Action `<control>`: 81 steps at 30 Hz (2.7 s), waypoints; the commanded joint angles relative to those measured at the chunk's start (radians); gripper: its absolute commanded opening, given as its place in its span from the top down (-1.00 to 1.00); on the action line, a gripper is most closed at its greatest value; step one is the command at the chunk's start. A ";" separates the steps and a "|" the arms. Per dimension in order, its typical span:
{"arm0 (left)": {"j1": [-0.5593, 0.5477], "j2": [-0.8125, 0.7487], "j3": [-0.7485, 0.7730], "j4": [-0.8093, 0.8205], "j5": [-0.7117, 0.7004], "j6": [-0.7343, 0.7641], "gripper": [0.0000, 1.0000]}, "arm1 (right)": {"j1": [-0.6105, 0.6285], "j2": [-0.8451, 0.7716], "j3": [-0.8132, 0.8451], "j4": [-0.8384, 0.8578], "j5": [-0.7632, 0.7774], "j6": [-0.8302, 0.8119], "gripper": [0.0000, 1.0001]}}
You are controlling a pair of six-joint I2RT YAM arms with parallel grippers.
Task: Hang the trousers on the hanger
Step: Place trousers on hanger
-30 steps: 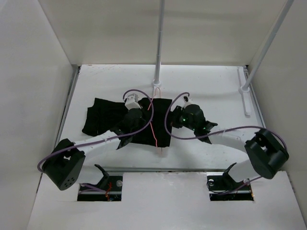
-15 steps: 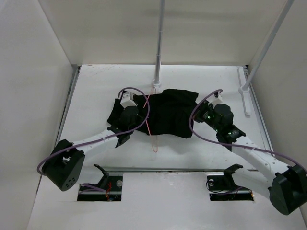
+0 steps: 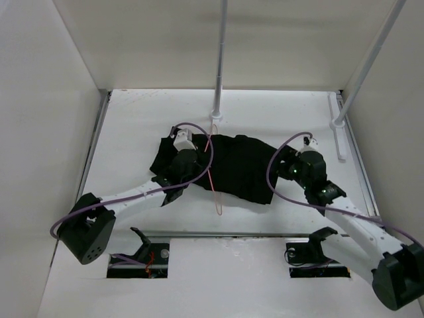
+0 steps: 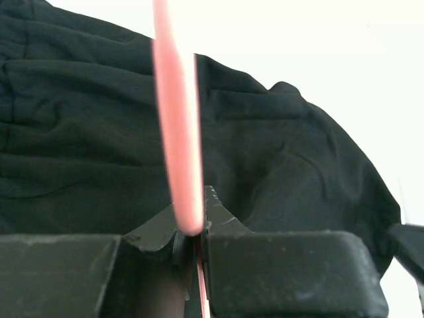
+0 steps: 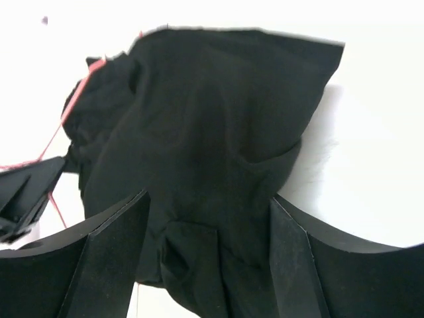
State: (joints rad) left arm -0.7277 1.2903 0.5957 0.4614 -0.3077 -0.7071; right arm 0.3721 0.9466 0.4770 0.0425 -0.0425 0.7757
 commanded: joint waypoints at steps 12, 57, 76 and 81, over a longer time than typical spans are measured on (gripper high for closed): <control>-0.097 -0.086 0.177 -0.043 -0.056 0.099 0.94 | 0.230 -0.224 0.232 -0.283 0.444 -0.200 -0.61; -0.183 -0.094 0.288 -0.135 -0.056 0.104 0.93 | 0.523 0.259 0.200 0.497 0.041 -0.081 0.73; -0.123 -0.219 0.259 -0.096 -0.016 0.100 -0.61 | 0.393 0.153 0.114 0.606 -0.074 0.046 0.92; -0.115 -0.279 0.236 -0.096 0.021 0.100 -0.76 | 0.362 0.152 0.132 0.602 -0.080 0.042 0.93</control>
State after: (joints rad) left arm -0.8474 1.0538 0.8345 0.3149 -0.3195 -0.6170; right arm 0.7525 1.1374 0.5743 0.5282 -0.1032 0.8185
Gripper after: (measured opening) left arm 0.872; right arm 0.104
